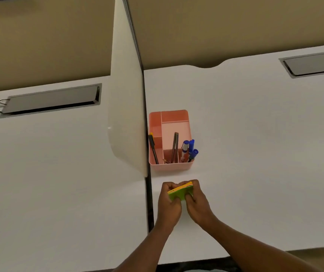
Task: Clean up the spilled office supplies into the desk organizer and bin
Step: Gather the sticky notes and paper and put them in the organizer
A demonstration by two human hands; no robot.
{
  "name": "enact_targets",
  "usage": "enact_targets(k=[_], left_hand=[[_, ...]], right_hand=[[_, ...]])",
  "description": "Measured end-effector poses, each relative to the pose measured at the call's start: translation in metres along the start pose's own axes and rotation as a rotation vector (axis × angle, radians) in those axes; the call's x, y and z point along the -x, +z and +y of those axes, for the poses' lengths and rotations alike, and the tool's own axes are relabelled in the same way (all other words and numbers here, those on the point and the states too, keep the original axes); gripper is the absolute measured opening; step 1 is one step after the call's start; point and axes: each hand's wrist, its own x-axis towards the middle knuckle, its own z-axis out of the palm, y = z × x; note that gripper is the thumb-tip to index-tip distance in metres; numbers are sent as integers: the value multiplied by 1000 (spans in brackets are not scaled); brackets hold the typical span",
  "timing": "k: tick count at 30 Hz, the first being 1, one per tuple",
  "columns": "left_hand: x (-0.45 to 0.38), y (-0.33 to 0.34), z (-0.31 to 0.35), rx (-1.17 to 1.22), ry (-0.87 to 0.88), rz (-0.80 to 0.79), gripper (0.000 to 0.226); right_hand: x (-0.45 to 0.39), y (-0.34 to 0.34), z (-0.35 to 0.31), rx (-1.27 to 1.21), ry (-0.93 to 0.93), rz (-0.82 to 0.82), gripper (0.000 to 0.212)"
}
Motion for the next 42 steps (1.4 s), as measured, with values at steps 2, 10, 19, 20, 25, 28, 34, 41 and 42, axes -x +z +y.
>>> enact_targets(k=[2,10,19,20,25,28,34,41,42], left_hand=[[-2,-4,1,-54,6,-30,41],[-1,-37,54,-226,121,-110,34],[-26,-50,144,-17,478,281,43],[-33,-48,144,-21,468,364,41],[-61,-36,115,-244,351,438,41],[-69,-33,97,-350,279,364,47],[-75,-33,79,-403,202,346,59],[-83,-28,79,-349,101,386,53],[-84,-28,79,-345,89,386,52]], right_hand=[[-4,-3,-2,17,11,-42,22],[4,-64,-71,273,-336,16,31],[-55,-150,-168,199,-725,269,29],[-72,-153,-171,200,-697,311,29],[-155,-148,-165,260,-577,334,29],[-186,-136,-151,344,-546,265,28],[-224,-122,-127,465,-461,140,28],[-237,-119,-108,765,-452,38,34],[-236,-119,-106,779,-441,41,36]])
